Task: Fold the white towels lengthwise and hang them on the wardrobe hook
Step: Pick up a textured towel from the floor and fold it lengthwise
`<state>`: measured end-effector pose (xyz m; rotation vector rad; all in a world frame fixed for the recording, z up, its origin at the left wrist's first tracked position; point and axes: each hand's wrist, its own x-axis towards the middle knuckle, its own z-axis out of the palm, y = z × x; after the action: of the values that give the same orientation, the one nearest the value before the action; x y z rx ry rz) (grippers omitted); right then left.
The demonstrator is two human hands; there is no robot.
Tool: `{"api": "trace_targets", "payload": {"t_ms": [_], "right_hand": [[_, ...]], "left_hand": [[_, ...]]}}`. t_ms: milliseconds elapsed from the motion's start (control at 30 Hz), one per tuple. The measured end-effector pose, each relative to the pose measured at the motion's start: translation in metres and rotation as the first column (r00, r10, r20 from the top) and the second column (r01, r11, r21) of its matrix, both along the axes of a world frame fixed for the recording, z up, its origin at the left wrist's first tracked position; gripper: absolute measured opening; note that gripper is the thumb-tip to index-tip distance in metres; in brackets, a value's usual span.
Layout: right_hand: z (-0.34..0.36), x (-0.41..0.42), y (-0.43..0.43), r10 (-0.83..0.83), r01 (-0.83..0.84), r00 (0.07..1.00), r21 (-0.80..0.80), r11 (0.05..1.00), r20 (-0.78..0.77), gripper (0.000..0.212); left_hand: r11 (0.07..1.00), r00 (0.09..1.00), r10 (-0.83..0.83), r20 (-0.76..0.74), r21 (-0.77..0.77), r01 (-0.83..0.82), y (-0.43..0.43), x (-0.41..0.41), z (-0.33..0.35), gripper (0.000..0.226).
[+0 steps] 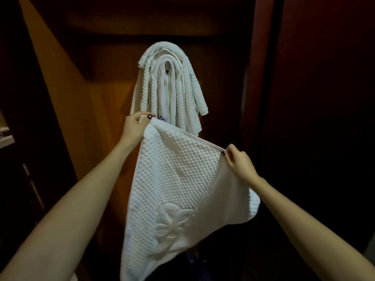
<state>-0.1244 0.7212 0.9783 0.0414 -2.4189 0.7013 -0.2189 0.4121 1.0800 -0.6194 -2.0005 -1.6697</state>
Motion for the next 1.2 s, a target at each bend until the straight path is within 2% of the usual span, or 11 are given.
{"api": "trace_targets", "payload": {"t_ms": [100,233,333,500,600,700,833,933,1000,1100,1200], "right_hand": [[0.022,-0.003,-0.002,0.070,-0.080,0.996,-0.184,0.980,-0.063,0.007],[0.055,-0.004,-0.023,0.268,-0.304,0.952,-0.395,0.867,-0.144,0.036],[0.072,-0.012,-0.045,0.289,-0.338,0.940,-0.380,0.861,-0.182,0.039],[0.087,-0.026,-0.061,0.170,-0.224,0.972,-0.411,0.883,-0.165,0.033],[0.088,-0.029,-0.055,0.190,-0.223,0.975,-0.482,0.848,-0.117,0.031],[0.086,-0.023,-0.049,0.194,-0.221,0.975,-0.456,0.862,-0.108,0.026],[0.079,-0.009,-0.040,0.210,-0.224,0.974,-0.436,0.872,-0.083,0.021],[0.079,0.005,-0.030,0.316,-0.317,0.945,-0.496,0.808,-0.089,0.024],[0.081,0.012,-0.019,0.362,-0.357,0.929,-0.445,0.821,-0.078,0.034],[0.082,0.022,-0.005,0.304,-0.301,0.953,-0.160,0.940,-0.002,0.036],[0.077,0.026,-0.008,0.356,-0.351,0.934,0.116,0.929,-0.021,0.028]], "left_hand": [[0.996,1.000,0.013,-0.020,-0.083,-0.014,-0.009,0.002,-0.006,0.015],[0.984,0.997,-0.033,-0.072,-0.178,0.020,0.004,0.017,-0.018,0.031],[0.962,0.994,-0.104,-0.030,-0.258,0.092,0.028,0.029,-0.031,0.033],[0.944,0.978,-0.207,0.024,-0.258,0.206,0.070,0.044,-0.049,0.022],[0.944,0.984,-0.176,0.042,-0.278,0.180,0.087,0.043,-0.054,0.042],[0.943,0.995,-0.096,0.036,-0.315,0.103,0.101,0.043,-0.062,0.055],[0.959,0.996,-0.091,-0.021,-0.273,0.082,0.116,0.044,-0.070,0.040],[0.977,0.984,-0.181,-0.007,-0.118,0.179,0.120,0.042,-0.072,0.032],[0.965,0.965,-0.259,0.040,-0.012,0.260,0.116,0.040,-0.067,0.027],[0.937,0.936,-0.341,0.083,-0.049,0.346,0.109,0.035,-0.059,0.022],[0.906,0.902,-0.415,0.116,-0.038,0.422,0.106,0.035,-0.052,0.018]]}}
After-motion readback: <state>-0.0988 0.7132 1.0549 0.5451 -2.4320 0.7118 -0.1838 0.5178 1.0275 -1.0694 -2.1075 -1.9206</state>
